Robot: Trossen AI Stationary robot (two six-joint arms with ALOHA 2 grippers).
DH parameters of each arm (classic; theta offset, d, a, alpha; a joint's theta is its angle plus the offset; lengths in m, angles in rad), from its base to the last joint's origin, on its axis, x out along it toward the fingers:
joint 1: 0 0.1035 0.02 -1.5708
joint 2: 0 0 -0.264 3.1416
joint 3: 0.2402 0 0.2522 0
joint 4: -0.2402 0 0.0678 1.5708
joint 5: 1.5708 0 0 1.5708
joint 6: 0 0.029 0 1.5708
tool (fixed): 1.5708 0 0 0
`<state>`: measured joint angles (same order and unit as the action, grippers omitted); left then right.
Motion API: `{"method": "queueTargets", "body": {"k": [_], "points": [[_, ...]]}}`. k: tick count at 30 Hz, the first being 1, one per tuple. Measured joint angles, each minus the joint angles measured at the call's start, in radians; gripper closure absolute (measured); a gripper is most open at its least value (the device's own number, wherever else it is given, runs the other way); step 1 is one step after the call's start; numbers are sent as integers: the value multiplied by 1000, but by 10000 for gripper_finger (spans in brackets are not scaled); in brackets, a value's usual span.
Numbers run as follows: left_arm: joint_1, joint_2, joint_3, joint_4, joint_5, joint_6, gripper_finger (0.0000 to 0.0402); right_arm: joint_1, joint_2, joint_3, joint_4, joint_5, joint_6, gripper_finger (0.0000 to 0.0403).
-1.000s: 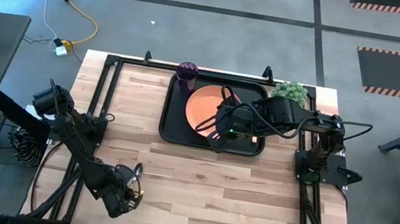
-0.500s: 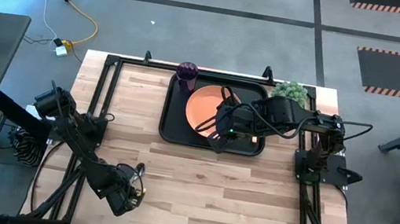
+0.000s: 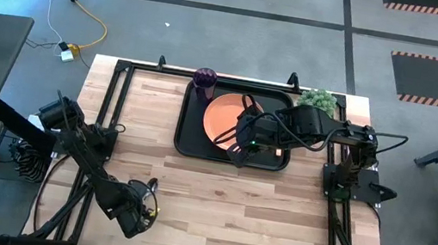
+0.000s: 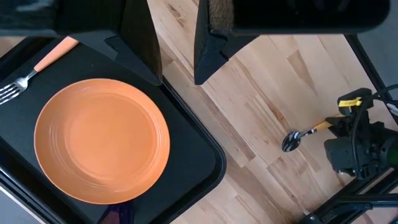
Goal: Pick and place plate/cup/fork/spoon on tray
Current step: Put the yellow spoon on the black tray
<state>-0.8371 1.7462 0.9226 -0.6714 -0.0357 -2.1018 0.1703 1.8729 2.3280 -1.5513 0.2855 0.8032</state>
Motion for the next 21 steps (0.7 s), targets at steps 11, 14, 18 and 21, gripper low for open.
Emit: {"method": "queueTargets", "body": {"k": [11, 14, 18, 21], "points": [[-1, -27, -4, 1, -13, 55, 360, 0, 0, 0, 0, 0, 0, 318], [-3, -48, -6, 2, -31, 58, 360, 0, 0, 0, 1, 0, 0, 318], [0, -73, -9, -9, -71, 90, 360, 0, 0, 0, 7, -2, 4, 318], [-1, -84, -7, 1, -72, 114, 360, 0, 0, 0, 7, -14, 35, 318]]}}
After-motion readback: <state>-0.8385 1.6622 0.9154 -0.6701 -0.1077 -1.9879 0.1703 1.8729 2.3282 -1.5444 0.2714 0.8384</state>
